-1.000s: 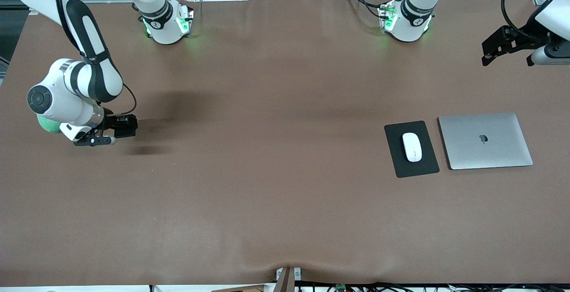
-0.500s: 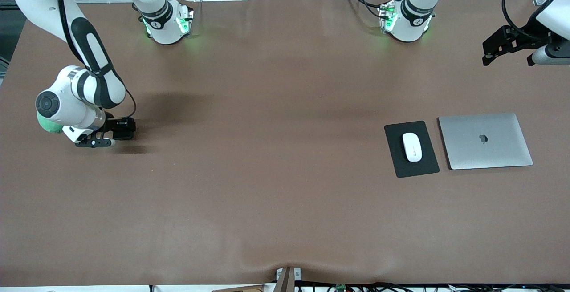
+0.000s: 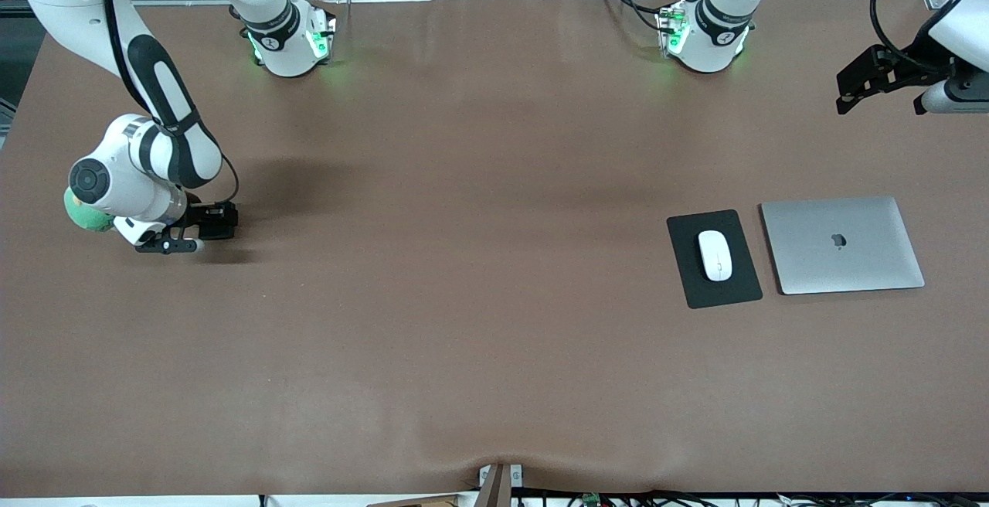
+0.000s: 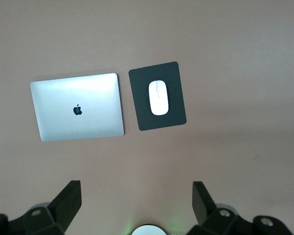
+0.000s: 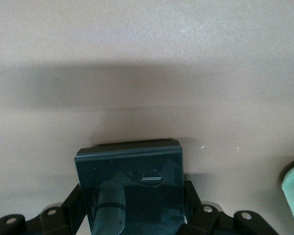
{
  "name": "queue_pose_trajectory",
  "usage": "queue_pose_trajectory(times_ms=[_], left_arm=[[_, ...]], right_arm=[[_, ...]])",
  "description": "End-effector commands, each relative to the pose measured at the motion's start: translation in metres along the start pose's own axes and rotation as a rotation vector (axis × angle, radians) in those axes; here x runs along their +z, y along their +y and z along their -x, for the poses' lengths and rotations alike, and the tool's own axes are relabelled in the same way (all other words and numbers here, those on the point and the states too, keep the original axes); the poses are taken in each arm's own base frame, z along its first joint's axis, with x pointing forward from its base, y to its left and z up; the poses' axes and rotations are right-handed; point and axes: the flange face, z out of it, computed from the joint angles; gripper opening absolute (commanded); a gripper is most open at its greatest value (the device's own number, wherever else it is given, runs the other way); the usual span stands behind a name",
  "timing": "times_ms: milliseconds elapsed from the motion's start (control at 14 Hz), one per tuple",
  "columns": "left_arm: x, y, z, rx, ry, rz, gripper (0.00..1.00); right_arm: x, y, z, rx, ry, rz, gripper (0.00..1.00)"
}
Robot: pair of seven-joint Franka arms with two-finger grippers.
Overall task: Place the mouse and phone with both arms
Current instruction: 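Lower the black phone beside the plush toy and open the right gripper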
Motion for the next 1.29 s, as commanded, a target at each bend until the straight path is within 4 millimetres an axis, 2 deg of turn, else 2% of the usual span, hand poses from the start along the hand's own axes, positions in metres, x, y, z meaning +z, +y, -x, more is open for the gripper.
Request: queue_pose_trajectory(times_ms=[0, 143, 357, 714, 857, 1071, 1214], left_arm=[[-0.003, -0.002, 0.009, 0.019, 0.0, 0.022, 1.0], [-0.004, -0.005, 0.008, 0.008, 0.001, 0.022, 1.0], [-0.003, -0.005, 0.005, -0.012, 0.01, 0.024, 1.0], [0.0, -0.008, 0.002, -0.021, 0.013, 0.023, 1.0], [-0.001, -0.021, 0.002, -0.046, 0.015, 0.022, 1.0], [-0.001, -0.018, -0.002, -0.039, 0.017, 0.013, 1.0], [-0.001, -0.017, -0.002, -0.036, 0.015, 0.012, 1.0]], right_arm=[[0.001, 0.003, 0.005, -0.002, -0.013, -0.004, 1.0], [-0.013, 0.001, -0.001, -0.004, -0.064, -0.028, 1.0], [-0.055, 0.0, -0.024, -0.017, -0.154, -0.068, 1.0], [-0.142, -0.01, -0.057, -0.068, -0.209, -0.099, 1.0], [-0.181, -0.024, -0.067, -0.088, -0.222, -0.102, 1.0], [-0.227, -0.028, -0.074, -0.106, -0.211, -0.102, 1.0], [-0.246, -0.028, -0.075, -0.114, -0.204, -0.104, 1.0]])
